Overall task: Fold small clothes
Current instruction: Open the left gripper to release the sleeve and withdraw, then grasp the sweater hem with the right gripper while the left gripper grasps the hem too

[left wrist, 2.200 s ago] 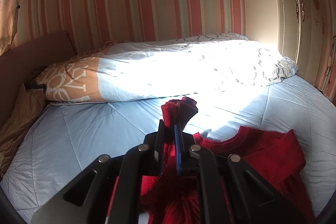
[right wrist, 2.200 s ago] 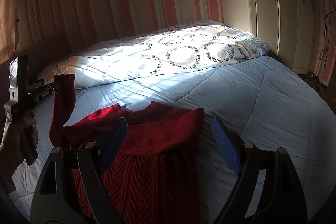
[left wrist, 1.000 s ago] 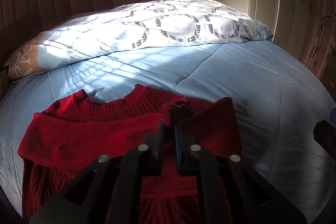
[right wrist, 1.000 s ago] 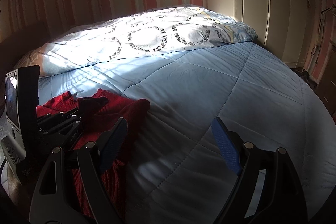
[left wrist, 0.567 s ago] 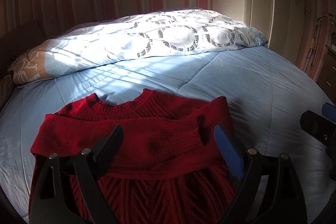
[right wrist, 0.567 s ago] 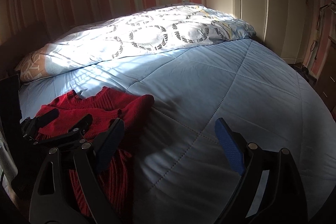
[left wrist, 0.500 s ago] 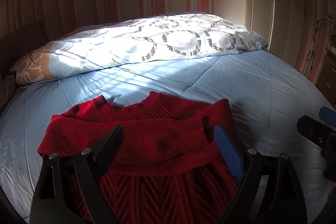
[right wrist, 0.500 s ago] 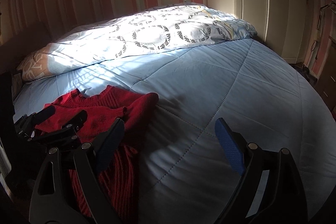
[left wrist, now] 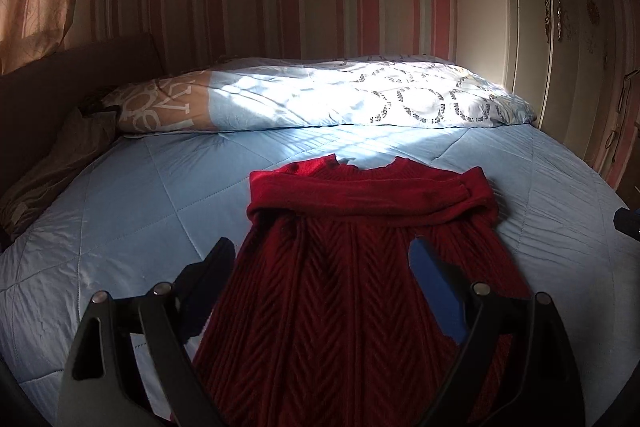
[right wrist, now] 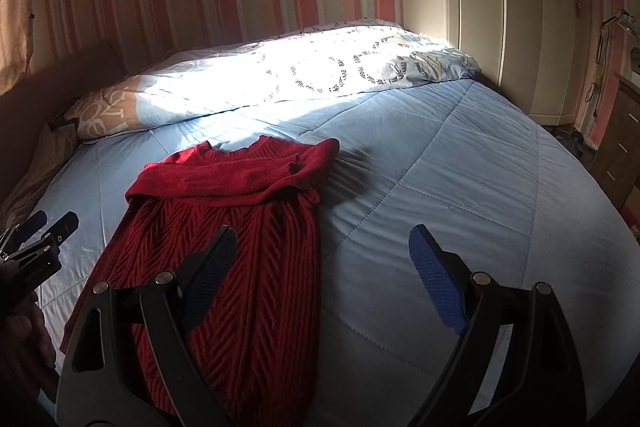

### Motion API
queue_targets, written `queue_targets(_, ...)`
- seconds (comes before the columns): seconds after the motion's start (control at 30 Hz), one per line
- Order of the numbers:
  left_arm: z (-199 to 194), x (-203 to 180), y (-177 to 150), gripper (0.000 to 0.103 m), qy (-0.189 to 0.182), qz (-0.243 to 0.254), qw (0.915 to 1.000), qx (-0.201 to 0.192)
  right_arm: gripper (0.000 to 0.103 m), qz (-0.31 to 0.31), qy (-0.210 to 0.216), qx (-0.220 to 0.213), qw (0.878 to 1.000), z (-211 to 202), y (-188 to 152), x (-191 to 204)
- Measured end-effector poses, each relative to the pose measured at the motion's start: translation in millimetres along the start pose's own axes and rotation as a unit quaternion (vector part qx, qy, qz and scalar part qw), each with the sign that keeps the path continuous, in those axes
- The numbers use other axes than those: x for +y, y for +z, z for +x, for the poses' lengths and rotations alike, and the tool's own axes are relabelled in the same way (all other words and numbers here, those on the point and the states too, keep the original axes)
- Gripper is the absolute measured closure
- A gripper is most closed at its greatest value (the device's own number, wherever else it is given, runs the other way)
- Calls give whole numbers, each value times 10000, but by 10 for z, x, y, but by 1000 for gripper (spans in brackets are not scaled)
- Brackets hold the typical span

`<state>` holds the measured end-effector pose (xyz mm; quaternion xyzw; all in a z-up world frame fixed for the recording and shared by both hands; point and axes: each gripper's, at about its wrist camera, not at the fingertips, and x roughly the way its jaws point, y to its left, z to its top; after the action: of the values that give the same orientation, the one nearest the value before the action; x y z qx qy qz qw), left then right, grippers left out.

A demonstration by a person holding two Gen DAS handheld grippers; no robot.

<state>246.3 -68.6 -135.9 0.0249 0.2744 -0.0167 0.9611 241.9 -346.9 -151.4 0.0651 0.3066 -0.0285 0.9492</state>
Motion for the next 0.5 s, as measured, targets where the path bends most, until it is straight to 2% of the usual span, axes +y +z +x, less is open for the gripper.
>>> queue_targets(0.13,-367,405,-377,13,216,-324,9990,237,14,92,25,126,9999,-381,-405,95)
queue_targets(0.27,-636,777,-819,13,484,-496,9967,423,15,83,-45,410,9991,-490,-868,209)
queue_targets(0.43,-710,1160,-1284,13,678,-692,9927,717,30,-24,-143,655,9977,-409,-1288,314)
queue_targets(0.5,-713,1228,-1408,13,723,-696,9922,733,32,21,-167,744,9971,-324,-1390,308)
